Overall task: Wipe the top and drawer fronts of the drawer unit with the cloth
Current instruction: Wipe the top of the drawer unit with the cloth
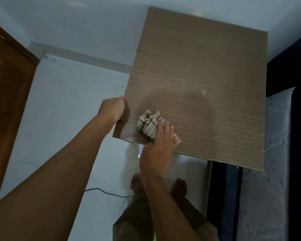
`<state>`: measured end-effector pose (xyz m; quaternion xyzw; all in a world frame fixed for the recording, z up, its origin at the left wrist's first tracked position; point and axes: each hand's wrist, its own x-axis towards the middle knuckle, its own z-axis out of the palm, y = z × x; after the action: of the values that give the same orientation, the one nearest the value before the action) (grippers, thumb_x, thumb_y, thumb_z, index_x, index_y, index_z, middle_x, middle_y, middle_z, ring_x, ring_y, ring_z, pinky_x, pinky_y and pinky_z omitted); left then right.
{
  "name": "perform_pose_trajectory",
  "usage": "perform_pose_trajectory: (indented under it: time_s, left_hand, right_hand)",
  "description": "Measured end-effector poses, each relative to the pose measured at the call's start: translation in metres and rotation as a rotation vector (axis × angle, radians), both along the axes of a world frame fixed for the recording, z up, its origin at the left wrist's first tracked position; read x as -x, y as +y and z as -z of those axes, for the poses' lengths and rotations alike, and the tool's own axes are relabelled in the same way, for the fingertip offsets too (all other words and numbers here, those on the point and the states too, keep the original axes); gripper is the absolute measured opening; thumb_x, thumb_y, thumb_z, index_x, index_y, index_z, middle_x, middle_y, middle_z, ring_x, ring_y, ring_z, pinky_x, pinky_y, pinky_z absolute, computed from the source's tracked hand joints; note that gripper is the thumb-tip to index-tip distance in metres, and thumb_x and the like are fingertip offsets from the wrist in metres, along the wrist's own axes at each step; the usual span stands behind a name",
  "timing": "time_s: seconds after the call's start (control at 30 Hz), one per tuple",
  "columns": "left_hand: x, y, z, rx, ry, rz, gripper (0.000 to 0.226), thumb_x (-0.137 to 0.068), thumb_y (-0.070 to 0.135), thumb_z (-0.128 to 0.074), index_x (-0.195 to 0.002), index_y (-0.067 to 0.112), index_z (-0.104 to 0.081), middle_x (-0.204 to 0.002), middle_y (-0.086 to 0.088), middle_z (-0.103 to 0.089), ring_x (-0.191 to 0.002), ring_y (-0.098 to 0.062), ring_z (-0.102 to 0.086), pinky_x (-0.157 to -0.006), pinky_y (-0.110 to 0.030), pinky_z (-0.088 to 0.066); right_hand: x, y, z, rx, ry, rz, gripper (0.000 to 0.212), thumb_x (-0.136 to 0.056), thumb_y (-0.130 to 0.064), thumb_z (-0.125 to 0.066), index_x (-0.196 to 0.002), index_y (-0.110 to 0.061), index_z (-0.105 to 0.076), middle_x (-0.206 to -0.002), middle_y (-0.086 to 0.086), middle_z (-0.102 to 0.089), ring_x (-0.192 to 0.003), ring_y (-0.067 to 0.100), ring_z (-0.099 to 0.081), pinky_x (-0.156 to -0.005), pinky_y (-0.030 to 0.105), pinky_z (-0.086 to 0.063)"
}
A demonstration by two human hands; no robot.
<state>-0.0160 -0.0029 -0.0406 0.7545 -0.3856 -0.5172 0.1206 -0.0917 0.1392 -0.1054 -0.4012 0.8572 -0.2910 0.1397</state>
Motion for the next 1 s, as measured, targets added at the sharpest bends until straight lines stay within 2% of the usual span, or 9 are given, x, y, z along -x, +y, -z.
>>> perform_pose_trajectory:
  time_s: [0.13,0.23,0.33,0.57,0.67,0.73,0.83,0.93,1.0]
  left_hand:
    - [-0.012,-0.008,-0.006,-0.090,0.126,-0.024,0.033,-0.102,0.028,-0.036,-0.098,0.011,-0.063,-0.090,-0.005,-0.067,-0.071,-0.019,-0.063,-0.062,-0.026,-0.049]
    - [-0.021,-0.012,-0.006,-0.092,0.129,0.056,0.027,-0.100,0.026,-0.043,-0.107,0.008,-0.062,-0.095,-0.005,-0.067,-0.072,-0.017,-0.064,-0.063,-0.026,-0.050]
    - [-0.030,-0.018,0.000,-0.085,0.095,0.134,0.027,-0.097,0.029,-0.050,-0.109,0.008,-0.063,-0.095,-0.003,-0.068,-0.080,-0.016,-0.067,-0.075,-0.030,-0.053]
    - [-0.023,-0.012,0.011,0.114,0.004,0.281,0.030,-0.089,0.025,-0.065,-0.102,-0.002,-0.071,-0.098,-0.015,-0.071,-0.091,-0.029,-0.068,-0.086,-0.039,-0.056]
    - [-0.017,-0.010,0.017,0.164,-0.030,0.301,0.032,-0.085,0.031,-0.069,-0.106,0.007,-0.071,-0.099,-0.010,-0.072,-0.083,-0.021,-0.068,-0.066,-0.031,-0.058]
    - [-0.011,-0.010,0.018,0.171,-0.066,0.303,0.038,-0.086,0.035,-0.068,-0.116,0.011,-0.067,-0.105,-0.007,-0.069,-0.079,-0.016,-0.064,-0.052,-0.022,-0.049]
    - [-0.003,-0.015,0.024,0.228,-0.132,0.296,0.044,-0.087,0.039,-0.064,-0.121,0.012,-0.065,-0.116,-0.009,-0.068,-0.085,-0.019,-0.060,-0.067,-0.025,-0.047]
    - [0.000,-0.025,0.034,0.286,-0.136,0.307,0.043,-0.089,0.042,-0.062,-0.118,0.011,-0.067,-0.116,-0.008,-0.069,-0.096,-0.021,-0.065,-0.084,-0.030,-0.051]
    - [0.000,-0.036,0.039,0.318,-0.088,0.277,0.038,-0.089,0.041,-0.063,-0.112,0.012,-0.072,-0.109,-0.006,-0.072,-0.096,-0.020,-0.067,-0.088,-0.033,-0.053]
  right_hand:
    - [-0.050,-0.002,-0.005,-0.013,0.044,-0.265,0.063,-0.074,0.001,-0.036,-0.133,-0.013,-0.056,-0.143,0.010,-0.052,-0.137,0.026,-0.043,-0.119,0.039,-0.015]
    - [-0.065,0.011,-0.017,-0.023,-0.096,-0.546,0.057,-0.078,0.009,-0.057,-0.129,-0.018,-0.058,-0.136,0.000,-0.056,-0.134,0.014,-0.044,-0.120,0.041,-0.023]
    - [-0.049,0.025,-0.035,-0.061,-0.285,-0.710,0.040,-0.088,-0.006,-0.059,-0.124,-0.023,-0.058,-0.122,-0.005,-0.063,-0.114,0.007,-0.055,-0.101,0.030,-0.047]
    - [0.038,0.001,-0.078,0.066,-0.338,-0.701,0.032,-0.091,-0.021,-0.044,-0.120,-0.032,-0.053,-0.111,-0.009,-0.063,-0.099,0.004,-0.059,-0.086,0.020,-0.047]
    - [0.076,-0.027,-0.083,0.034,-0.301,-0.601,0.031,-0.092,-0.018,-0.048,-0.117,-0.032,-0.058,-0.106,-0.012,-0.064,-0.093,0.000,-0.059,-0.080,0.022,-0.047]
    - [0.098,-0.048,-0.084,0.073,-0.298,-0.516,0.028,-0.094,-0.015,-0.052,-0.112,-0.033,-0.061,-0.095,-0.012,-0.065,-0.084,-0.008,-0.058,-0.072,0.009,-0.041]
    - [0.123,-0.080,-0.084,0.159,-0.251,-0.473,0.025,-0.094,-0.013,-0.052,-0.111,-0.029,-0.063,-0.081,-0.013,-0.064,-0.070,-0.008,-0.057,-0.060,0.011,-0.040]
    - [0.138,-0.120,-0.075,0.218,-0.122,-0.518,0.034,-0.094,-0.015,-0.049,-0.124,-0.026,-0.061,-0.108,-0.003,-0.067,-0.095,0.011,-0.061,-0.078,0.032,-0.049]
    - [0.141,-0.149,-0.066,0.208,-0.004,-0.564,0.036,-0.092,-0.014,-0.048,-0.123,-0.027,-0.062,-0.113,0.000,-0.067,-0.101,0.020,-0.061,-0.083,0.036,-0.050]
